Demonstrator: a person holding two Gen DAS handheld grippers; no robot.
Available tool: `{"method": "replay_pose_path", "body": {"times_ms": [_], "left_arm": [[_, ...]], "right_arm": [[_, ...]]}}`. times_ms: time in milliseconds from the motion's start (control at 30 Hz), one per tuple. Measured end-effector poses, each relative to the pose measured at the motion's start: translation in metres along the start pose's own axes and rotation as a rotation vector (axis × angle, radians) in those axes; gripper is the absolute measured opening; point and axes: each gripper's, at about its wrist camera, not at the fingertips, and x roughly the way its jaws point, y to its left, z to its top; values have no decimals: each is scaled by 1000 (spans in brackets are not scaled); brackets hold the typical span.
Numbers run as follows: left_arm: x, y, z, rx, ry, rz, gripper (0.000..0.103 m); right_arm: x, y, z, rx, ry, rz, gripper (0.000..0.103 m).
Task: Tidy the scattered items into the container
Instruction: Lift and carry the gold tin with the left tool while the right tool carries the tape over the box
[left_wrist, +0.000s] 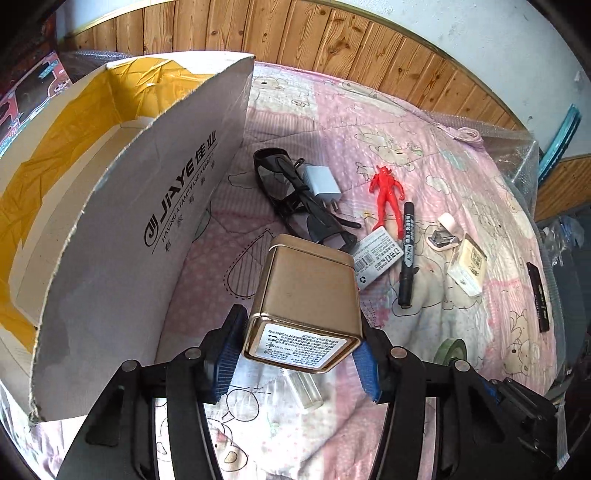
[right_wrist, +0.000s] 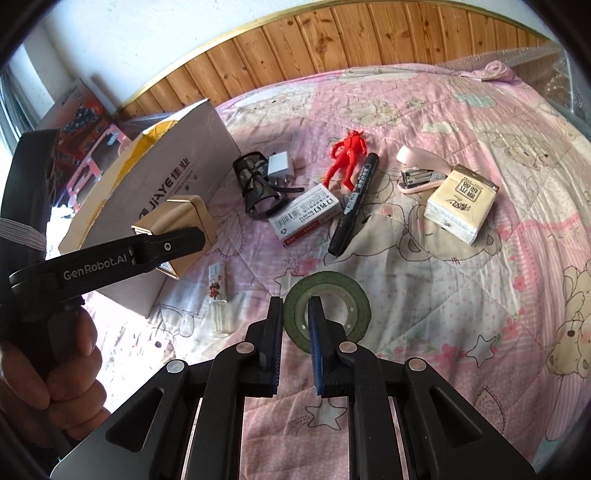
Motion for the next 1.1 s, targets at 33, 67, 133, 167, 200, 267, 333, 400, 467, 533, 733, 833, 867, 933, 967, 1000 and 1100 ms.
{"method": "replay_pose_path", "body": {"times_ms": [33, 67, 133, 167, 200, 267, 333, 400, 467, 533, 733, 833, 867, 933, 967, 1000, 1100], "left_arm": [[-5, -1, 1, 1, -8, -9, 56], [-10, -1, 1, 1, -16, -17, 56], [-21, -1, 3, 1, -36, -30, 56], [-26, -1, 4, 0, -45, -36, 56], [-32, -1, 5, -2, -53, -44, 56], [-43, -1, 7, -2, -73, -54, 56], [-54, -1, 9, 0, -97, -62, 56], [-64, 1, 11, -1, -120, -70, 56], [-75, 5, 13, -10, -138, -79, 56], [-84, 10, 14, -21, -157, -85, 56], [-112, 30, 22, -63, -210, -94, 56], [-125, 42, 26, -85, -240, -90, 56], [-129, 47, 28, -92, -249, -89, 56], [-137, 56, 30, -105, -265, -82, 56], [-140, 60, 31, -111, -272, -80, 56], [-143, 64, 32, -117, -278, -76, 56], [-151, 76, 35, -136, -295, -68, 56]], "right_arm": [[-3, 3, 2, -4, -7, 3, 14], [-6, 7, 4, -9, -15, 5, 14], [-11, 14, 7, -25, -27, 9, 14], [-14, 18, 9, -31, -33, 12, 14], [-16, 22, 11, -38, -38, 15, 14], [-20, 31, 15, -56, -51, 19, 14], [-24, 39, 20, -71, -62, 26, 14], [-27, 47, 24, -88, -72, 30, 14], [-30, 56, 30, -103, -82, 37, 14], [-33, 64, 34, -118, -91, 42, 14], [-38, 93, 48, -163, -110, 71, 14], [-39, 109, 56, -193, -121, 84, 14], [-39, 114, 59, -203, -125, 88, 14], [-39, 125, 64, -220, -130, 99, 14], [-38, 130, 67, -228, -132, 105, 14], [-38, 135, 70, -239, -134, 108, 14], [-38, 150, 77, -266, -139, 123, 14]]}}
